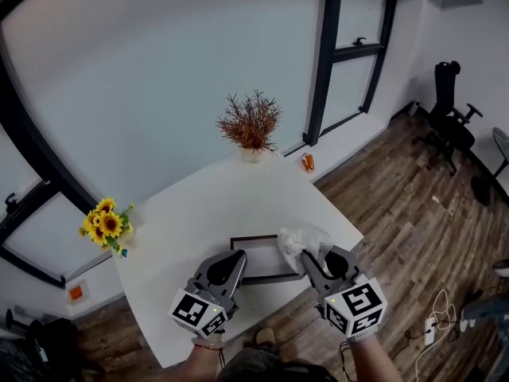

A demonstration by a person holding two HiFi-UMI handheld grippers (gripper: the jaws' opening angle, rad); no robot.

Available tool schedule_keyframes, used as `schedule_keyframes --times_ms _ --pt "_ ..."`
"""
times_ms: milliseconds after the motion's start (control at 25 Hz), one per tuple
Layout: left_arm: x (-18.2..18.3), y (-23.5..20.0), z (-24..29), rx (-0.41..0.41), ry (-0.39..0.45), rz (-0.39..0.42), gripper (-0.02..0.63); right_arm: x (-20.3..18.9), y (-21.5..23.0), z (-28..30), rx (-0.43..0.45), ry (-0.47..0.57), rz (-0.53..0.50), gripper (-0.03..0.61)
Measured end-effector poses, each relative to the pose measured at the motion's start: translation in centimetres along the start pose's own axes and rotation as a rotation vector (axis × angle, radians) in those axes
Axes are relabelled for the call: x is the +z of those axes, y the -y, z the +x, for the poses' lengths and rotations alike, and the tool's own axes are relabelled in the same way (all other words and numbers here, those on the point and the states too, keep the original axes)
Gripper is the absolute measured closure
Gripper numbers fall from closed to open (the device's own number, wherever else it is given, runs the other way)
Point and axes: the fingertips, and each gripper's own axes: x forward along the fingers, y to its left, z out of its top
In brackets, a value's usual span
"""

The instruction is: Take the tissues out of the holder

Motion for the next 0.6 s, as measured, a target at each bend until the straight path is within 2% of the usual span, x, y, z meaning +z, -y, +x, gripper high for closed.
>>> schedule_keyframes --times_ms 160,360,600 --pt "2.0 -0.2 -0.3 0.024 0.04 0.016 0.606 1.3 -0.2 -0.6 -0.008 0.04 -0.007 0.476" --pt "3.6 0.2 -0.7 0.03 0.087 -0.014 0.606 2.6 -0.8 -0.8 -0.01 0.087 0.017 0.476" --pt "4.0 0.2 -1.6 0.051 0.088 -0.019 0.606 4.2 -0.9 -2.3 -0.03 0.148 0.043 0.476"
